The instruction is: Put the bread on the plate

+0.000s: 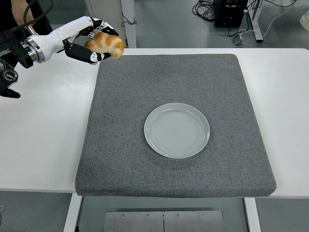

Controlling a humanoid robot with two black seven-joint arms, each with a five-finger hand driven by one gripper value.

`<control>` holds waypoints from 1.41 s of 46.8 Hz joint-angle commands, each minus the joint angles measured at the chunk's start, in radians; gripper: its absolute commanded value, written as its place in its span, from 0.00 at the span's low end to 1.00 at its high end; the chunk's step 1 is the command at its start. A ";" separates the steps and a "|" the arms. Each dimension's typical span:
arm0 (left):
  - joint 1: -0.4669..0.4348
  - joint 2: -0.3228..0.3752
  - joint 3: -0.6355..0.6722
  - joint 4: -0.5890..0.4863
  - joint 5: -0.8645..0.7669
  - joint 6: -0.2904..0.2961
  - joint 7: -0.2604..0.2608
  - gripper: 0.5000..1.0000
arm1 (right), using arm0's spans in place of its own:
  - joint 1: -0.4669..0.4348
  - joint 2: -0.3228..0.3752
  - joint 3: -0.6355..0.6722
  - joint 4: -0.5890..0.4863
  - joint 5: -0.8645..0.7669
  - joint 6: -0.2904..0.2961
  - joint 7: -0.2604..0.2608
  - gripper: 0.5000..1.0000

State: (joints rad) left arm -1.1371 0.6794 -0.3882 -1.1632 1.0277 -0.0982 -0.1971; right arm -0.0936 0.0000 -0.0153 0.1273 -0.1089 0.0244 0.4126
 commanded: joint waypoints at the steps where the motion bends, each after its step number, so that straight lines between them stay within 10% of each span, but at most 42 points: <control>1: -0.016 -0.009 -0.006 0.003 0.000 -0.012 0.001 0.16 | 0.000 0.000 0.000 0.000 0.000 0.000 0.000 1.00; 66: 0.025 -0.302 -0.006 -0.179 0.400 -0.009 0.048 0.24 | 0.000 0.000 0.000 0.000 0.000 0.002 0.000 1.00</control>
State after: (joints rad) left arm -1.1327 0.3865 -0.3940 -1.3438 1.4011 -0.1101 -0.1487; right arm -0.0936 0.0000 -0.0153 0.1273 -0.1089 0.0252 0.4126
